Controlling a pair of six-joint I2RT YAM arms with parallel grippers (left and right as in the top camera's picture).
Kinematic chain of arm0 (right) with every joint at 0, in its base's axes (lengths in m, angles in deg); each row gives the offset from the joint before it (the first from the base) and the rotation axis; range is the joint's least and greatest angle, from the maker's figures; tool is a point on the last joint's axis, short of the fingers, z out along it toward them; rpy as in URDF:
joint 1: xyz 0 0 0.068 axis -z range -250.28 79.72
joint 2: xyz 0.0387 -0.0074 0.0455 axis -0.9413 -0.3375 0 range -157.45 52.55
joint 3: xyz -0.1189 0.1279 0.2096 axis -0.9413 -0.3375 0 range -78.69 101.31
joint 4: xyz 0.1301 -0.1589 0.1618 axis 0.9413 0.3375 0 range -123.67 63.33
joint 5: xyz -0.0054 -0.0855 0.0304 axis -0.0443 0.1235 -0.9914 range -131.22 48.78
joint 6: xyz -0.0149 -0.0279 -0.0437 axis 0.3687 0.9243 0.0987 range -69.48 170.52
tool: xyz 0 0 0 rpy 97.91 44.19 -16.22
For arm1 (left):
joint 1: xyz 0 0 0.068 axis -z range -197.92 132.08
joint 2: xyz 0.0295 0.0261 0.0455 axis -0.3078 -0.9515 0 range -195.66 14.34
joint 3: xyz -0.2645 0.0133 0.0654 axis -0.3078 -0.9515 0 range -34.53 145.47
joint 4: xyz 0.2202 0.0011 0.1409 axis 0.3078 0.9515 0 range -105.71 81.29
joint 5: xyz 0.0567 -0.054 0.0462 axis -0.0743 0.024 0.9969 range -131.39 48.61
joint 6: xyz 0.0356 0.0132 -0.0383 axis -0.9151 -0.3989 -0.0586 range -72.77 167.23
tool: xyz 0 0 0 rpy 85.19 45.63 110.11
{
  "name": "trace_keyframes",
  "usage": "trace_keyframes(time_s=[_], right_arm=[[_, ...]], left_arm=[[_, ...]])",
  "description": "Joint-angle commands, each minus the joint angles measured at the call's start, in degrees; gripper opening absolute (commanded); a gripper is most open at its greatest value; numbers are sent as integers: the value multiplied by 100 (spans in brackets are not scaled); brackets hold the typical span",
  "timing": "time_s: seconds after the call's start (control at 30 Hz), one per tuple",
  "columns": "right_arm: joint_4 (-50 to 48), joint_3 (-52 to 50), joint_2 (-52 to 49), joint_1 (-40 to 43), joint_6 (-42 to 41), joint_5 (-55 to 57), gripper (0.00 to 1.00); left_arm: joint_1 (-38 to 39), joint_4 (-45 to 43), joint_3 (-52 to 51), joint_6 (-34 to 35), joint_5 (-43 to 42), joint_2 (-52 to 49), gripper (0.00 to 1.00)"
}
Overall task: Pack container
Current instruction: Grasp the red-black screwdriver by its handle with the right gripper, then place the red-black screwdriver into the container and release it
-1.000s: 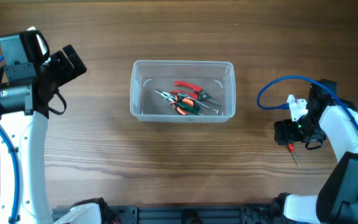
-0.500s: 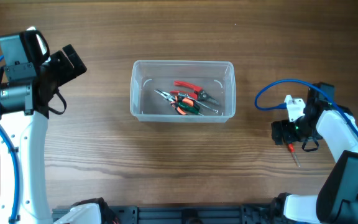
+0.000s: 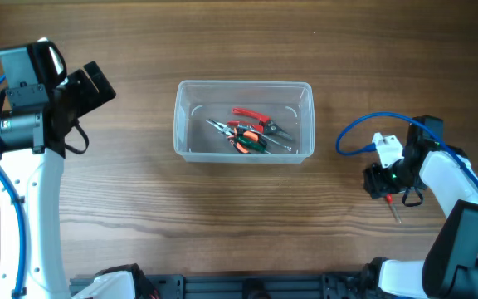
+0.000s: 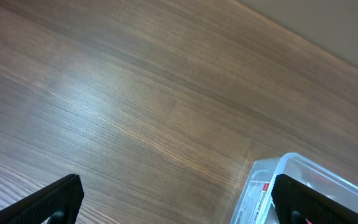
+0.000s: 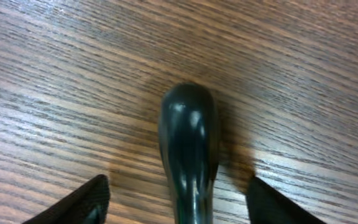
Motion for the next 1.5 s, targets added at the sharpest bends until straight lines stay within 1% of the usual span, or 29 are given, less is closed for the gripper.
trace_keyframes(time_s=[0.0,0.1,0.17,0.27,0.33,0.37,0.5,0.57,0.63,0.7,0.73,0.97,1.03,1.07,1.13,1.3,1.37,1.43,1.47], right_arm=[[-22,-26,-55,9,463,-131,68],[-33,-26,-52,9,590,-131,69],[-31,-26,-52,9,590,-131,67],[-33,-26,-52,9,610,-133,55],[-33,-26,-52,9,605,-133,43],[-33,-26,-55,9,603,-133,40],[-33,-26,-52,9,603,-133,20],[-33,-26,-52,9,603,-136,13],[-35,-26,-52,9,603,-133,11],[-57,-26,-52,9,601,-136,6],[-79,-26,-52,9,597,-136,4],[-310,142,-50,9,577,-111,4],[-308,356,-50,9,374,-111,4],[-304,516,-50,9,107,-114,4],[-243,929,-44,9,-474,-133,4],[584,2240,-11,-232,-822,-195,4],[979,2811,-11,-468,-966,-87,4],[1379,3436,-9,-852,-968,-61,4],[1458,3687,-9,-1093,-1104,72,4]], left_arm=[[-42,35,46,-138,57,42,100],[-42,35,46,-138,57,42,100],[-42,35,46,-138,57,42,100],[-42,35,46,-138,57,42,100],[-42,39,46,-138,57,42,100],[-42,48,46,-138,57,42,100],[-42,70,46,-138,57,42,100],[-42,76,46,-138,57,42,100],[-42,76,46,-138,57,42,100],[-42,76,46,-138,57,42,100],[-42,74,46,-138,57,42,100],[-42,70,46,-140,57,42,100],[-42,70,46,-140,57,42,100],[-42,70,46,-140,57,42,100],[-42,70,46,-140,59,42,100],[-42,70,48,-140,57,42,100],[-42,72,46,-140,57,42,100],[-42,72,46,-140,57,42,100],[-42,72,46,-140,57,42,100]])
